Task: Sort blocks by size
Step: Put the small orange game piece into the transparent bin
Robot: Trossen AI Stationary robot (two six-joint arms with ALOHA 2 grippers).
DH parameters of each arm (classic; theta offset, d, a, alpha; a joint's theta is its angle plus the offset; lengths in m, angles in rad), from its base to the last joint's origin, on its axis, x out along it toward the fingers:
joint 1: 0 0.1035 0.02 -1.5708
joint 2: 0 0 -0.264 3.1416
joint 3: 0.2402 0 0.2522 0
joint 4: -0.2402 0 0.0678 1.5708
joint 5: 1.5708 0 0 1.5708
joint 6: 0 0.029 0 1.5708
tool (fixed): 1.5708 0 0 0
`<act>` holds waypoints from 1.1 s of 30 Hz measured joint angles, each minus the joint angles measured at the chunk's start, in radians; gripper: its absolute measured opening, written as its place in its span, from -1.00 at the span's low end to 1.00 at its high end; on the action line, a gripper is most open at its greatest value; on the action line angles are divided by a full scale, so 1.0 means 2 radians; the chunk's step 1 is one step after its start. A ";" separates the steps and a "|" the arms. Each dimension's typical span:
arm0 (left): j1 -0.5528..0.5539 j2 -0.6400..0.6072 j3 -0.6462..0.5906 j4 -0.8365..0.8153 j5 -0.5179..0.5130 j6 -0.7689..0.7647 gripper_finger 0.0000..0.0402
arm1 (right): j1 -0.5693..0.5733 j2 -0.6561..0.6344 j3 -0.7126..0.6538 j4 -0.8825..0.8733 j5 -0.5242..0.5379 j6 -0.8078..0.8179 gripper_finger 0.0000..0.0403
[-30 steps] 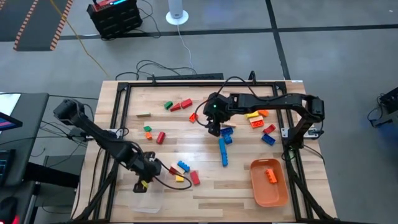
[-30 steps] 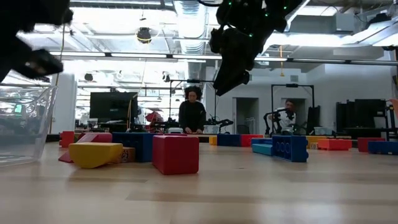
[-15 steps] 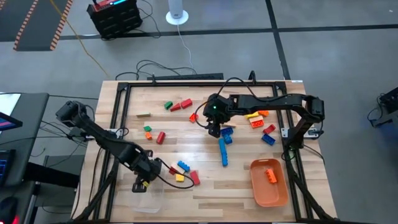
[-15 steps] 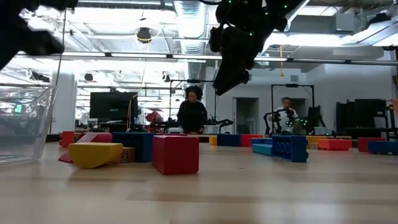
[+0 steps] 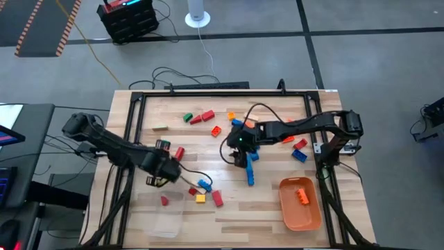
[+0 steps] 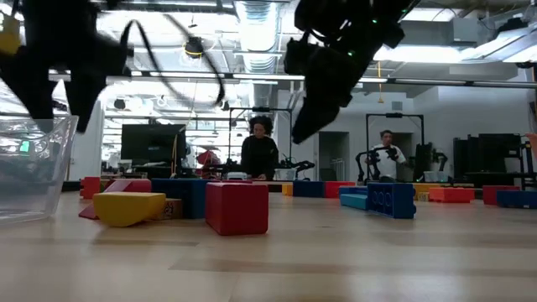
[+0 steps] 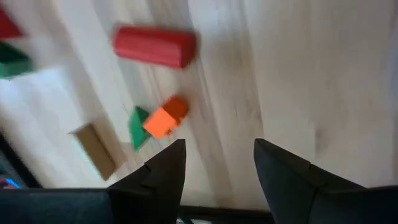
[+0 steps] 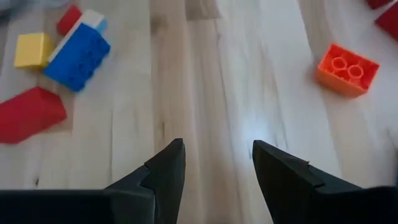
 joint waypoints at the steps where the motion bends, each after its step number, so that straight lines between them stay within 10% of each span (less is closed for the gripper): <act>1: 0.014 0.000 -0.010 0.005 0.004 0.023 -0.09 | 0.005 0.000 -0.002 -0.003 0.001 0.003 0.08; 14: 0.111 0.000 -0.063 0.071 -0.017 0.293 -0.04 | 0.035 0.001 -0.003 0.007 0.003 0.012 0.08; 33: 0.151 0.000 -0.146 0.169 -0.052 0.414 0.11 | 0.035 0.001 -0.003 0.032 0.004 0.019 0.08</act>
